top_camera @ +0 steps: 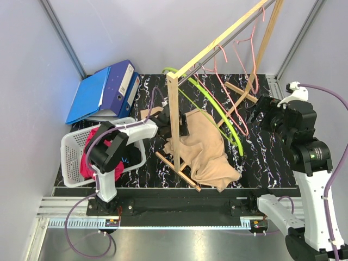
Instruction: Remove the t-shirt from the hanger
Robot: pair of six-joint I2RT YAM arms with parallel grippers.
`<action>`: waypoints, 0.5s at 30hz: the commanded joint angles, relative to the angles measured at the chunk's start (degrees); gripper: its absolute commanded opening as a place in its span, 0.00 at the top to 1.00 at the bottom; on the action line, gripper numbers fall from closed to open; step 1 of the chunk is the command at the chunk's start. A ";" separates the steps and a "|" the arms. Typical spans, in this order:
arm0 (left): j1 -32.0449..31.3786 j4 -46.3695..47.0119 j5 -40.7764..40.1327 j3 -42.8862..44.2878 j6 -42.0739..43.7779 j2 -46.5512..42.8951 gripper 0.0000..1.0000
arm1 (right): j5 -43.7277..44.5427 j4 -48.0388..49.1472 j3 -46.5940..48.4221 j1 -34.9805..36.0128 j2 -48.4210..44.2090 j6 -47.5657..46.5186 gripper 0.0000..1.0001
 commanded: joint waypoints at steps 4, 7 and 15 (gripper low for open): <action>1.52 9.87 5.62 -5.11 -2.81 -4.57 0.73 | -1.30 1.63 -2.86 -0.27 -3.02 -0.79 0.00; 4.85 10.76 7.64 -7.93 -4.92 -11.33 1.00 | -2.09 2.42 -4.27 -0.27 -3.99 -0.52 0.00; 13.47 2.16 8.61 -9.00 -3.70 -33.50 1.00 | -7.00 6.28 -10.59 -0.27 -6.18 2.29 0.00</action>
